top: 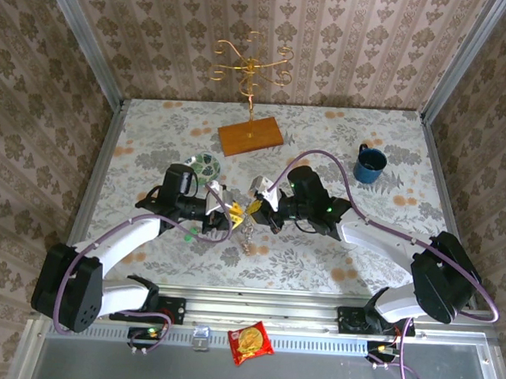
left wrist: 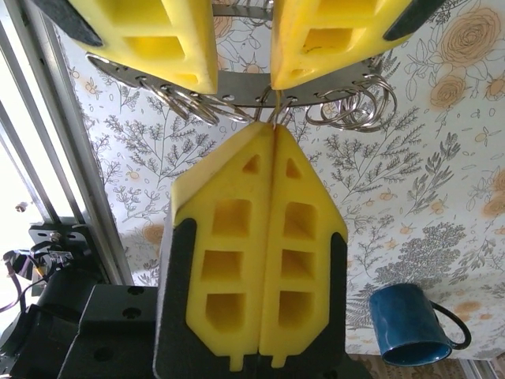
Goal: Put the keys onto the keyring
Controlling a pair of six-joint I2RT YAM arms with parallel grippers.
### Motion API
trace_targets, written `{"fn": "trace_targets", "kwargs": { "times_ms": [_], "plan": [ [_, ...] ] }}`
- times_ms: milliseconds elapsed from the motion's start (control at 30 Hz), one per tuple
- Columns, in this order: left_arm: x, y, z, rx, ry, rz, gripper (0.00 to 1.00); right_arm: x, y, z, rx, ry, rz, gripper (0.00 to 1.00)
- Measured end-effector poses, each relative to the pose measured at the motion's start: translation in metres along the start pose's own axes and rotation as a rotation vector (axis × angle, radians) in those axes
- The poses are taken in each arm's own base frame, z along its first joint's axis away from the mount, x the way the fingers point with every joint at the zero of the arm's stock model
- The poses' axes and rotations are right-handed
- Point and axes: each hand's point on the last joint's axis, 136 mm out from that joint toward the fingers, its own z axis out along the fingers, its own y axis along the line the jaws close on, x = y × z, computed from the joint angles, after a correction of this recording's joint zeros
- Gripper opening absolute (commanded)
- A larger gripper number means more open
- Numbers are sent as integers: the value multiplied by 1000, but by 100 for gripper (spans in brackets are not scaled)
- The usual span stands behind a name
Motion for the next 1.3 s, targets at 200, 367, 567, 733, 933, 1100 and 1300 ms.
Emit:
{"fn": "trace_targets", "kwargs": {
  "times_ms": [200, 367, 567, 733, 933, 1100, 1300],
  "plan": [
    [3, 0, 2, 4, 6, -8, 25, -1, 5, 2, -16, -3, -9, 0],
    [8, -3, 9, 16, 31, -13, 25, -2, 9, 3, -23, -4, -15, 0],
    [8, -1, 10, 7, 33, -15, 15, -2, 10, 4, -28, -2, -16, 0],
    [5, -1, 11, 7, 23, -1, 12, -2, 11, 5, -31, -2, -17, 0],
    [2, -1, 11, 10, 11, -11, 0, -3, 10, 4, -27, -5, -22, 13],
    [0, -1, 12, 5, 4, 10, 0, -4, 4, -6, 22, -16, -28, 36],
    [-4, -6, 11, -44, 20, 109, 0, 1, -4, -50, 181, -55, -114, 38]
  ]
}}
